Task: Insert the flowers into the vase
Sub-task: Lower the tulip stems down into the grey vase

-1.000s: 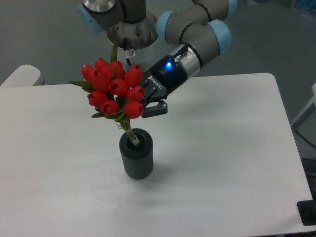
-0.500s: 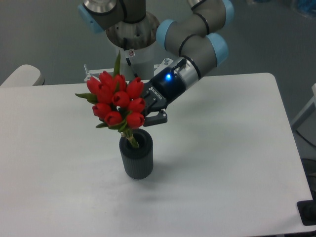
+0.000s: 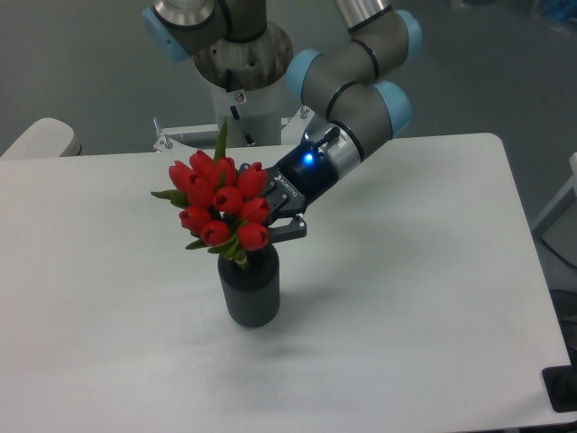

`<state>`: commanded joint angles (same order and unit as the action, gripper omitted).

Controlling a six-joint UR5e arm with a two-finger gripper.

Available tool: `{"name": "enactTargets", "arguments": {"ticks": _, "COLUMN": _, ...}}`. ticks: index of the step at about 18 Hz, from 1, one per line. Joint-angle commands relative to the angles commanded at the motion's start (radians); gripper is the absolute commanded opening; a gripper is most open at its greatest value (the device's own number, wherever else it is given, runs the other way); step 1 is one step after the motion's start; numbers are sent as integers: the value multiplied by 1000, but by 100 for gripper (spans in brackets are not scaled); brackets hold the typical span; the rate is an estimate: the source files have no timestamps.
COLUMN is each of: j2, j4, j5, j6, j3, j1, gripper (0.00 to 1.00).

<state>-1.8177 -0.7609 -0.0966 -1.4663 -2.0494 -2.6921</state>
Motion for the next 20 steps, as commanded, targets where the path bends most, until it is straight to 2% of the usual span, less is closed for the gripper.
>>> {"name": "enactTargets", "arguments": {"ticks": 8, "j2": -28, "j4": 2, "j5": -3, "j6": -61, "j3": -20, "j1": -14, "gripper": 31}}
{"name": "enactTargets", "arguments": {"ticks": 15, "j2": -44, "j4": -2, "j5": -8, "j6": -61, "j3": -28, "j1": -23, "gripper": 35}}
{"name": "enactTargets", "arguments": {"ticks": 17, "j2": -54, "j4": -2, "j5": -8, "j6": -61, "j3": -28, "j1": -25, "gripper": 39}}
{"name": "enactTargets", "arguments": {"ticks": 20, "j2": -58, "j4": -2, "j5": -9, "j6": -61, "j3": -26, "j1": -28, "gripper": 51}}
